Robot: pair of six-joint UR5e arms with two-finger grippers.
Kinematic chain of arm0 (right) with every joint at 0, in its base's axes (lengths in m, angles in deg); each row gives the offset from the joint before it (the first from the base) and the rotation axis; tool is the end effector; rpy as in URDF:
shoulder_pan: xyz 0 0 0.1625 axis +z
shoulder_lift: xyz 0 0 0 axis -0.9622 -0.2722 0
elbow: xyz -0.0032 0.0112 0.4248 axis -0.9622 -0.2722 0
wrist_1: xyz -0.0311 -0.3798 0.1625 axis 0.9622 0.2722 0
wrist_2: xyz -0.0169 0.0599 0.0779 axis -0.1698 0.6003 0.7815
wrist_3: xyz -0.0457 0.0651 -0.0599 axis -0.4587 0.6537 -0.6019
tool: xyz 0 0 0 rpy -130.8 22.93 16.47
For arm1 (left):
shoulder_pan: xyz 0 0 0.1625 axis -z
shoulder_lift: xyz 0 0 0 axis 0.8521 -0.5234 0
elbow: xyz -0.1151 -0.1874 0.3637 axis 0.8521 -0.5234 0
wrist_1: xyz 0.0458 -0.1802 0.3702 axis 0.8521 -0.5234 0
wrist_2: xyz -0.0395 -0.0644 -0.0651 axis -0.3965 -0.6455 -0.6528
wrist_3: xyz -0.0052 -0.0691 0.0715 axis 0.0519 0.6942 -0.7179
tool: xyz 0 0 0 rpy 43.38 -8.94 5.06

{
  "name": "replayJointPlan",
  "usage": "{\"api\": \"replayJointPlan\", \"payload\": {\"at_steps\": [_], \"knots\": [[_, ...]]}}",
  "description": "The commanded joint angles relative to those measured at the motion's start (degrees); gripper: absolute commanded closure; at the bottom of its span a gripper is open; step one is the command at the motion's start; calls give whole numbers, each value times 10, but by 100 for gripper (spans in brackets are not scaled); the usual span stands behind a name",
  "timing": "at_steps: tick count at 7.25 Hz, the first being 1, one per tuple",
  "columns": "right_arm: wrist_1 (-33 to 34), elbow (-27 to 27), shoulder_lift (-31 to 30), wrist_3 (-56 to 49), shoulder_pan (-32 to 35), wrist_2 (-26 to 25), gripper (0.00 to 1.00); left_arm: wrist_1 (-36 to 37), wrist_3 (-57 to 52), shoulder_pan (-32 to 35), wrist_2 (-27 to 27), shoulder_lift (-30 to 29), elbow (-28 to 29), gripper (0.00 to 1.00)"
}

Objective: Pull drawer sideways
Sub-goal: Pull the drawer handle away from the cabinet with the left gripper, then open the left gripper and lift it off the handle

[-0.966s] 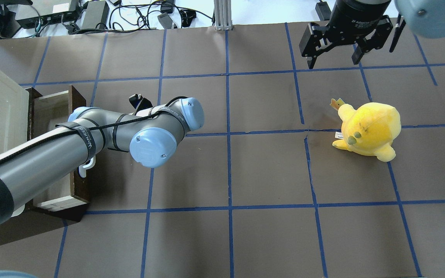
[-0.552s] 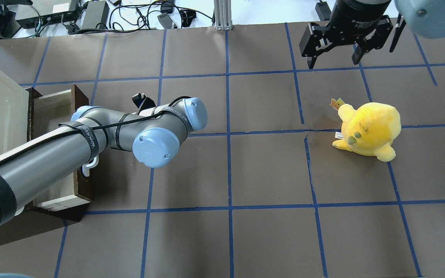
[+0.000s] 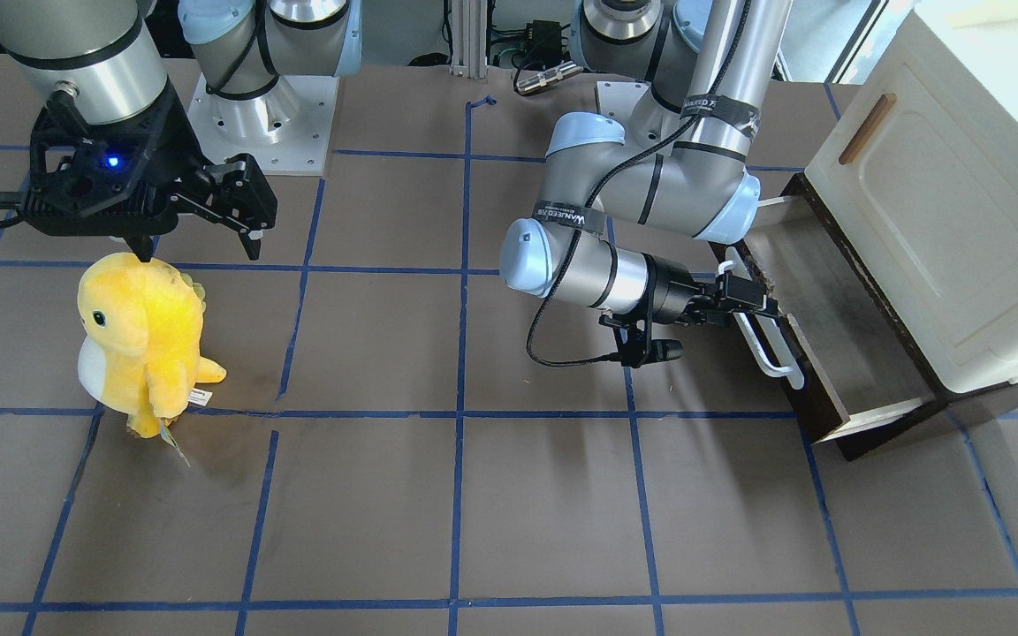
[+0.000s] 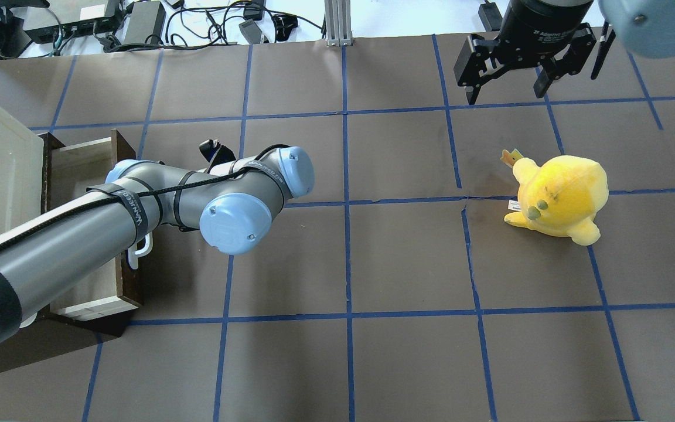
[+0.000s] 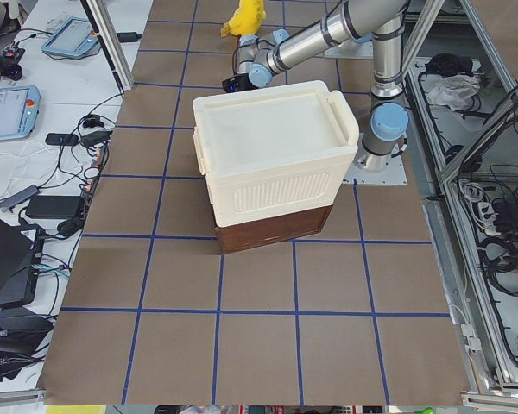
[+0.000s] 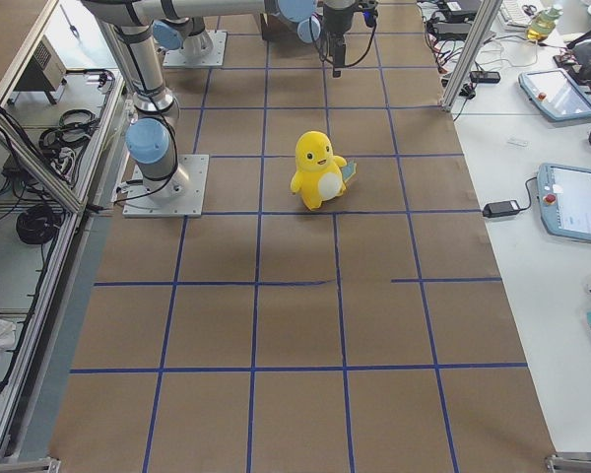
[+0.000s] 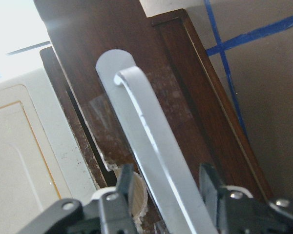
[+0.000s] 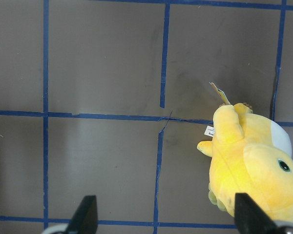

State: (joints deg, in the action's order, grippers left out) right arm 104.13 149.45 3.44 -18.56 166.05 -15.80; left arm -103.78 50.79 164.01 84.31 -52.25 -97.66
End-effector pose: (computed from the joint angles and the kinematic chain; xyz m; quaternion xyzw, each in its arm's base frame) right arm 0.1495 -0.5286 0.5090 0.0268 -0.9994 0.0231 0.0044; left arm -0.1785 -0.4818 0.2151 0.1397 0.8082 0.0799 0.5665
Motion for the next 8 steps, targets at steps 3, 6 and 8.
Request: {"api": "replayJointPlan", "payload": {"at_steps": [3, 6, 8], "knots": [[0, 0, 0, 0, 0, 0, 0, 1, -137, 3, -234, 15, 139, 15], [0, 0, 0, 0, 0, 0, 0, -39, -160, -4, -449, 74, 200, 14], [0, 0, 0, 0, 0, 0, 0, -51, -162, -46, -597, 139, 209, 2]]}}
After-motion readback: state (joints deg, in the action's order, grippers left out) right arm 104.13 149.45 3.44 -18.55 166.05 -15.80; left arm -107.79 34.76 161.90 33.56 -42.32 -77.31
